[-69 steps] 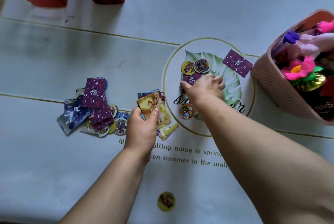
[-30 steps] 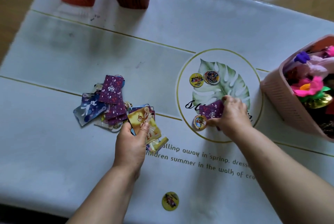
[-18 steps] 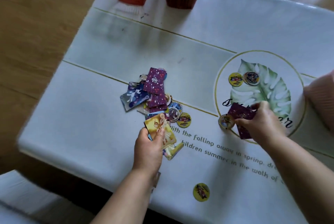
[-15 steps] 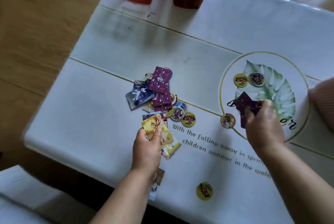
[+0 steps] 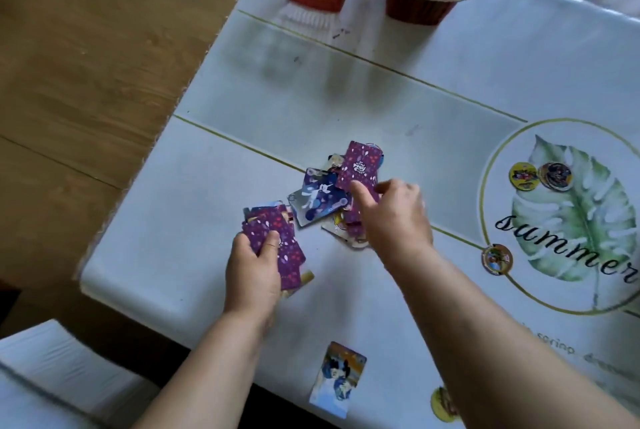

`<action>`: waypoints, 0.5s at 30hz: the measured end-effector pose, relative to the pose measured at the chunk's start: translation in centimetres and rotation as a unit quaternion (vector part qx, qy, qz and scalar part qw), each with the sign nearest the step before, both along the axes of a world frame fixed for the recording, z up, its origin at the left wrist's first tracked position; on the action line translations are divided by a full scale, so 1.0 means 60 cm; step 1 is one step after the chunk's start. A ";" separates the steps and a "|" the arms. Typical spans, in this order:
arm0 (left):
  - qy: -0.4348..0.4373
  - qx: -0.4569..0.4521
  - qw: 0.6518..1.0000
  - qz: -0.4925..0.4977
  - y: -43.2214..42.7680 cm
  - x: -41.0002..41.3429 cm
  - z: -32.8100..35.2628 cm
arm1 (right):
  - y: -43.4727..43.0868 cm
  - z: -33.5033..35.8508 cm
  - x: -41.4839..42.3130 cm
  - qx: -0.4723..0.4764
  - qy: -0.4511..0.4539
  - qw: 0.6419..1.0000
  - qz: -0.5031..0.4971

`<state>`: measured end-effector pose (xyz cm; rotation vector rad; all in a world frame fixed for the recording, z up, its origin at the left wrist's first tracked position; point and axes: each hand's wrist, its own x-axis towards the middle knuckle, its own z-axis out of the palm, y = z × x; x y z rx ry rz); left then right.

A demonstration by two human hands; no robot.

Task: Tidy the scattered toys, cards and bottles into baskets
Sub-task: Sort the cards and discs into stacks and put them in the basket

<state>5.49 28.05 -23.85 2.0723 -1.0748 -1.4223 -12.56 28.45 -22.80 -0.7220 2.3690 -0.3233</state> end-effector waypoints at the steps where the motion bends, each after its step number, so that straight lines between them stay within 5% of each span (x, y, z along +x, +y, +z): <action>1: -0.012 0.003 1.000 -0.025 -0.014 0.018 -0.004 | -0.018 -0.009 -0.011 0.055 0.024 0.998 -0.006; 4: -0.142 -0.022 0.974 -0.176 -0.044 0.058 -0.011 | -0.057 -0.022 -0.026 0.160 0.051 0.986 0.012; 7: -0.336 -0.153 0.880 -0.299 -0.065 0.070 -0.022 | -0.071 -0.041 -0.035 0.164 0.035 0.986 -0.004; 12: -0.260 -0.321 0.791 -0.451 -0.094 -0.001 -0.033 | -0.050 -0.030 -0.041 0.050 -0.050 0.996 -0.058; 15: -0.230 -0.247 0.754 -0.564 -0.107 -0.072 -0.029 | -0.014 -0.029 -0.040 -0.045 -0.109 0.984 -0.134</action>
